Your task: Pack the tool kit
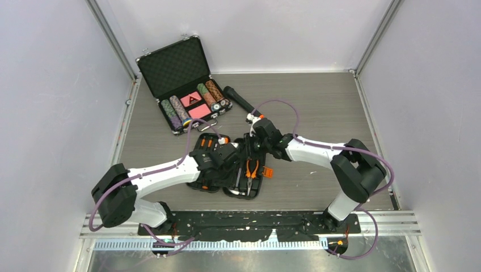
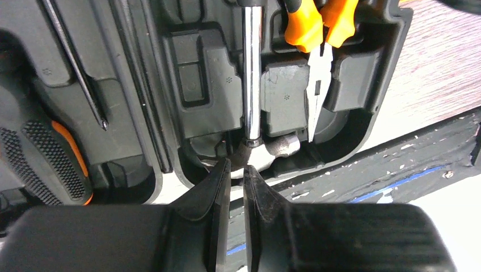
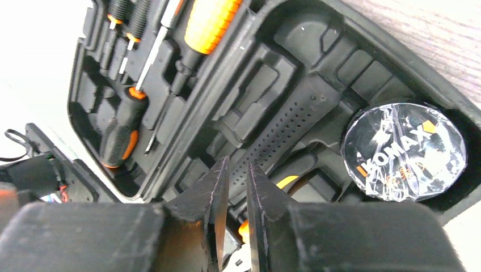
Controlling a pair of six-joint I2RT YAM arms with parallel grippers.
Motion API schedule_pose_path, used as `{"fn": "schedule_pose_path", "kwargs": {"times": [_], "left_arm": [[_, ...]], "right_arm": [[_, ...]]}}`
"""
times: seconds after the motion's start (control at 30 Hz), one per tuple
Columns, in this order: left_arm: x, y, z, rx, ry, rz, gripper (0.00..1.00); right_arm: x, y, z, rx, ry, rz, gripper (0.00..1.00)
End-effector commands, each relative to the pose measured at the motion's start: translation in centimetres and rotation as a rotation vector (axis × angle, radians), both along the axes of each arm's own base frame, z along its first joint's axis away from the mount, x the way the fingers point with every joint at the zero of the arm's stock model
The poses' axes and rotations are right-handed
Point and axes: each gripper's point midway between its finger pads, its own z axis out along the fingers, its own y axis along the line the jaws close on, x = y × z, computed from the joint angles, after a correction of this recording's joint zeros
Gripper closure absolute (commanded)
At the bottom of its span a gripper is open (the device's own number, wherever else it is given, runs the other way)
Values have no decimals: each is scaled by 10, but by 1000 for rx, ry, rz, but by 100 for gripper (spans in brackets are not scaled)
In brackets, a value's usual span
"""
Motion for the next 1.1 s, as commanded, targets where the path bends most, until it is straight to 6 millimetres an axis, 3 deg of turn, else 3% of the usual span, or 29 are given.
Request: {"fn": "schedule_pose_path", "kwargs": {"times": [0.0, 0.3, 0.67, 0.9, 0.97, 1.07], "left_arm": [[-3, -10, 2, 1, 21, -49, 86], [-21, -4, -28, 58, 119, -67, 96], [-39, -4, -52, 103, 222, -100, 100], [-40, 8, -62, 12, 261, -31, 100], [-33, 5, -55, -1, 233, -34, 100], [-20, -15, -29, -99, 167, -40, 91]], "right_arm": [[4, 9, -7, 4, 12, 11, 79], [-13, -10, -58, -90, 160, -25, 83], [-20, -24, -78, -171, 199, -31, 84], [-5, -9, -47, -88, 113, -18, 83], [-1, -4, -35, -58, 85, -6, 82], [9, 2, -4, 11, 26, 3, 79]]}}
